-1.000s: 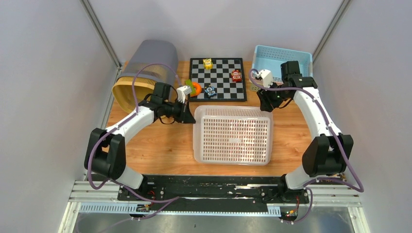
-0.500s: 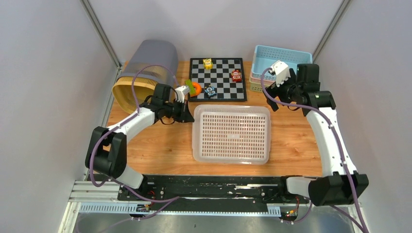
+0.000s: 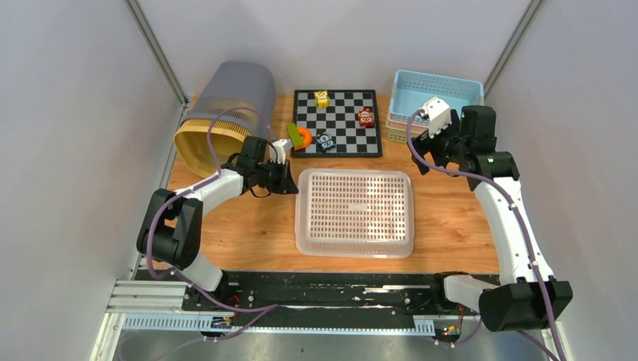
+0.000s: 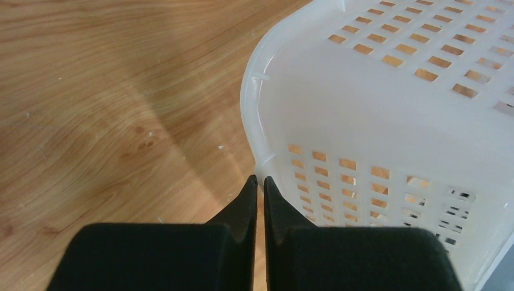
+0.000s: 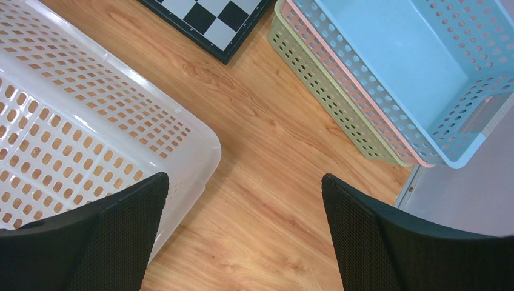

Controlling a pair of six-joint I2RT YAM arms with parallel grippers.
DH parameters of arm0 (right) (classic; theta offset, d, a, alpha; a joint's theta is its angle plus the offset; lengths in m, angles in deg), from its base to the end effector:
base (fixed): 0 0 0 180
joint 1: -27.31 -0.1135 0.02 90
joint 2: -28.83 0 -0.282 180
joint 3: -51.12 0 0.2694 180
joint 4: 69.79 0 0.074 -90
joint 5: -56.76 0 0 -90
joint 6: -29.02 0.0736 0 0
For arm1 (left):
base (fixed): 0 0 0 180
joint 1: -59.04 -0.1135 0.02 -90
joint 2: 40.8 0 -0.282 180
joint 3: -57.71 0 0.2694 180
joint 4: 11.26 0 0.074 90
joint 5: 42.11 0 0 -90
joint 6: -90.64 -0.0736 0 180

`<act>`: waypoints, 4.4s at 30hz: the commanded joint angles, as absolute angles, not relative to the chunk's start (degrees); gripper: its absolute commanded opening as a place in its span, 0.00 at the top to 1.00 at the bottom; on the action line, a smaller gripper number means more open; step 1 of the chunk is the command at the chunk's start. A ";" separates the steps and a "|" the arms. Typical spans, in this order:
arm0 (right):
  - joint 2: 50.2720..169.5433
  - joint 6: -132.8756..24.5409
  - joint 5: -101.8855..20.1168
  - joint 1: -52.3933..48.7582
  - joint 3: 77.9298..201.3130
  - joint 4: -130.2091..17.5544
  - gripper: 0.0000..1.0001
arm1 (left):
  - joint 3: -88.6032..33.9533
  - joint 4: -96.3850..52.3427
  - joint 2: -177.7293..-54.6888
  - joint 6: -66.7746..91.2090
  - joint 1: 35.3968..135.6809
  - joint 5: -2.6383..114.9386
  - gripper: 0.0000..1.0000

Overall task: Turn the large container upside down
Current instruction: Turn the container upside down at the center of the board, then adjust the container at the center of the board.

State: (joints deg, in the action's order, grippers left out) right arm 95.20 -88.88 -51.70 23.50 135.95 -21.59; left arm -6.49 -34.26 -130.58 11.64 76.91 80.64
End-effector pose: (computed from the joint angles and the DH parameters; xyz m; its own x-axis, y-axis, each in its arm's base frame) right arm 0.2852 0.0423 0.3858 -0.2796 -0.4635 -0.8409 -0.5298 0.8049 -0.2675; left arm 0.3226 -0.1459 0.1773 -0.8148 0.0941 -0.5720 0.4515 0.7219 -0.5244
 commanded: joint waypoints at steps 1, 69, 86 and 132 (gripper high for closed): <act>94.35 -87.47 -52.67 24.23 134.94 -23.27 0.02 | -5.42 -31.83 -132.57 11.27 77.75 77.98 1.00; 94.29 -104.18 -23.78 18.26 120.12 -21.40 0.00 | -20.41 -33.34 -126.54 -13.54 90.42 72.38 0.00; 70.09 -135.43 -60.80 17.35 113.91 14.80 0.00 | -42.15 -35.30 -149.04 2.58 90.65 55.27 0.00; 75.96 -117.38 -21.10 15.92 102.93 -28.87 0.00 | -31.68 -50.05 -148.41 -19.83 100.80 76.81 0.03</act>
State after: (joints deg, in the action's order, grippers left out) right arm 75.66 -119.11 -24.03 15.08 100.85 -27.25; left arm -31.95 -49.66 -149.05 -18.54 98.52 73.32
